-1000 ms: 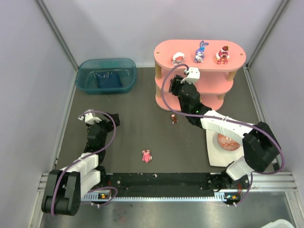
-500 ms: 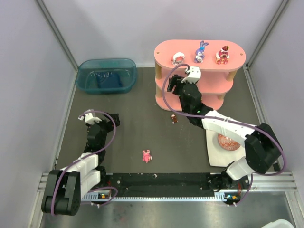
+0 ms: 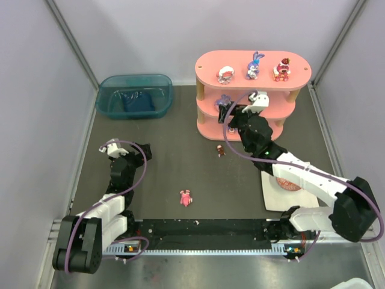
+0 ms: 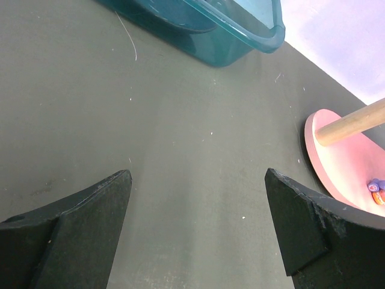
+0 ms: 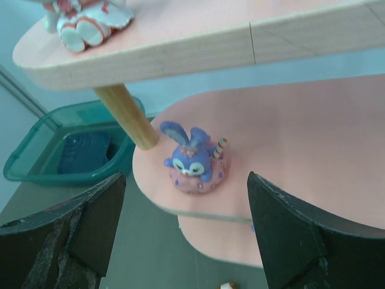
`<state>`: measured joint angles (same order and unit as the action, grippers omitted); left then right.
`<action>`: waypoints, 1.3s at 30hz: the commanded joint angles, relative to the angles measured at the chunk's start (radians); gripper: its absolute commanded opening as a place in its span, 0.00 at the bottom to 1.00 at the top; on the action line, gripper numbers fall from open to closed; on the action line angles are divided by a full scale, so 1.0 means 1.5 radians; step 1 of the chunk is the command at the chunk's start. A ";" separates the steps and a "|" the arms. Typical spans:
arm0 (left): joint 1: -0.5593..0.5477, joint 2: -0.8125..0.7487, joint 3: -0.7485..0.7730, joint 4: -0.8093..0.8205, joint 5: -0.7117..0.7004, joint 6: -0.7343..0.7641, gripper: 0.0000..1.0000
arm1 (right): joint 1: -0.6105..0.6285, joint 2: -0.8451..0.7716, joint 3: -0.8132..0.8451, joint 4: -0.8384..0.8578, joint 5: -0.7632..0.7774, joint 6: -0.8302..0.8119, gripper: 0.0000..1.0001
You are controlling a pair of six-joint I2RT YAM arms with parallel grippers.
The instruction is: Place and organize the plastic toys onto the shelf
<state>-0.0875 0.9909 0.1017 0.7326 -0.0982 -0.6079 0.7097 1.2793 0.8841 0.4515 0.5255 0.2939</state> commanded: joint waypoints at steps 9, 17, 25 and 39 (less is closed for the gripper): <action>0.001 -0.011 0.008 0.027 -0.005 -0.004 0.98 | 0.243 -0.143 -0.112 -0.138 0.074 0.066 0.82; 0.002 -0.004 0.009 0.031 0.000 -0.006 0.98 | 0.342 -0.068 -0.114 -0.319 0.028 0.300 0.79; 0.001 -0.003 0.008 0.033 0.002 -0.007 0.98 | 0.380 0.005 -0.067 -0.435 -0.054 0.389 0.71; 0.001 -0.004 0.007 0.034 0.006 -0.009 0.98 | 0.519 0.202 0.022 -0.431 0.024 0.509 0.76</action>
<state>-0.0875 0.9913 0.1017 0.7334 -0.0940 -0.6125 1.4586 1.5562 0.8501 -0.1982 0.4980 1.0077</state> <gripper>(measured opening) 0.980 0.751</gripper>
